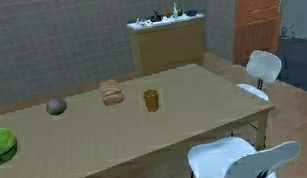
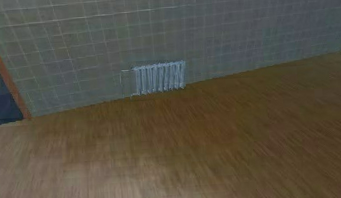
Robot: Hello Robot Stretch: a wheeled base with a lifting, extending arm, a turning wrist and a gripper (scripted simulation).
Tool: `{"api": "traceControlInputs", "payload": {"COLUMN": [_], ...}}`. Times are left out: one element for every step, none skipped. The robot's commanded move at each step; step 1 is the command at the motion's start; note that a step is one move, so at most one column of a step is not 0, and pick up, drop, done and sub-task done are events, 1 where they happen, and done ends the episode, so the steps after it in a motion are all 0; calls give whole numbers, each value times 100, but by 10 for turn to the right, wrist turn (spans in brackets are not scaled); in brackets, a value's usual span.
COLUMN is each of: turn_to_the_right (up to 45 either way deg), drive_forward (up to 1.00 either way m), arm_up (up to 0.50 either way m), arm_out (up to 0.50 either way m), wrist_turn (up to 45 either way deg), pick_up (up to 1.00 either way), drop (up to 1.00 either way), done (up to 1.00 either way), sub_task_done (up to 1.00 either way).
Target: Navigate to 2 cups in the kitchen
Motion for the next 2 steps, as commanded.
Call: {"api": "traceControlInputs", "payload": {"turn_to_the_right": [0, 450], "drive_forward": [0, 0], "arm_up": [0, 0], "arm_out": [0, 0], "wrist_turn": [0, 0], "pick_up": [0, 0], "drop": [0, 0], "done": [0, 0], "sub_task_done": [100, 0]}}
